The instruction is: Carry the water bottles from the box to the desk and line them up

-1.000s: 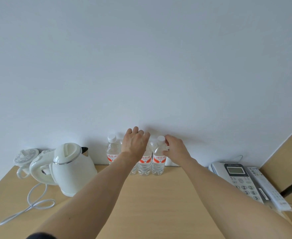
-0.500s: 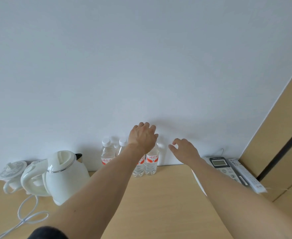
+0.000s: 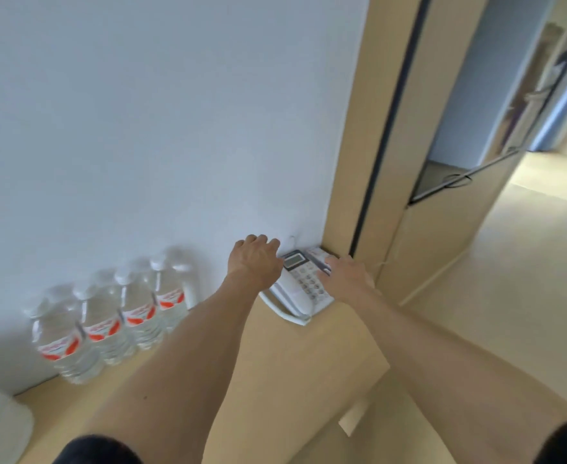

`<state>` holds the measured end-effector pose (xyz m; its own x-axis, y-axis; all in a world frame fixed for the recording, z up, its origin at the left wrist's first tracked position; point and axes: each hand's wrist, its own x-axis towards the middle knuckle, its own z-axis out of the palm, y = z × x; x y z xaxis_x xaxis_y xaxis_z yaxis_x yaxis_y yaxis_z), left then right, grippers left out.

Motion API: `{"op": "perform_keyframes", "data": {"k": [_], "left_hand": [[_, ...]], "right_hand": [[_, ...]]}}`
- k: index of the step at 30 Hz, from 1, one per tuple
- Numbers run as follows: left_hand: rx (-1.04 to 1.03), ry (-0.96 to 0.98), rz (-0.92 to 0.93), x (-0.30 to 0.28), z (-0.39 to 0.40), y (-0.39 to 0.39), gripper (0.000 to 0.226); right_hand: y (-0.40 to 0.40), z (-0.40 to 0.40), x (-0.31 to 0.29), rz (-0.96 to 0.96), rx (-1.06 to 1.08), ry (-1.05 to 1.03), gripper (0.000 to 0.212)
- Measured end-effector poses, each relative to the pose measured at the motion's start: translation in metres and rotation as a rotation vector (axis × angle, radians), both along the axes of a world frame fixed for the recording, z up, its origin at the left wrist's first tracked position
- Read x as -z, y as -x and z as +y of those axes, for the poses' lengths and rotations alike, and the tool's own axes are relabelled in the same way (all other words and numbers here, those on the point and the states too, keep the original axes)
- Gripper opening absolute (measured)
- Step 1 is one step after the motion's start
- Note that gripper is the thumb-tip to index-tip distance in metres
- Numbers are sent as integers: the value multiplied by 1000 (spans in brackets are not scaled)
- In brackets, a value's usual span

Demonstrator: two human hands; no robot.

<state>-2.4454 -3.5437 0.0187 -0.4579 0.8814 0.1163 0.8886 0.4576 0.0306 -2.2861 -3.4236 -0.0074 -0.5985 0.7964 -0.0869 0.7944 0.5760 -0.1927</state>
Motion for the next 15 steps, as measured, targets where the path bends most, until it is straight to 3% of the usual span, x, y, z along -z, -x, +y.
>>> {"op": "perform_keyframes", "data": {"k": [7,15], "left_hand": [[119,119,-116,4,68,-93,47],[358,205,-116,-3,182,-277,53]], "right_hand": [[-128,50,-5,10,206,22,57],[-313,105,-8,37,414,41,72]]}}
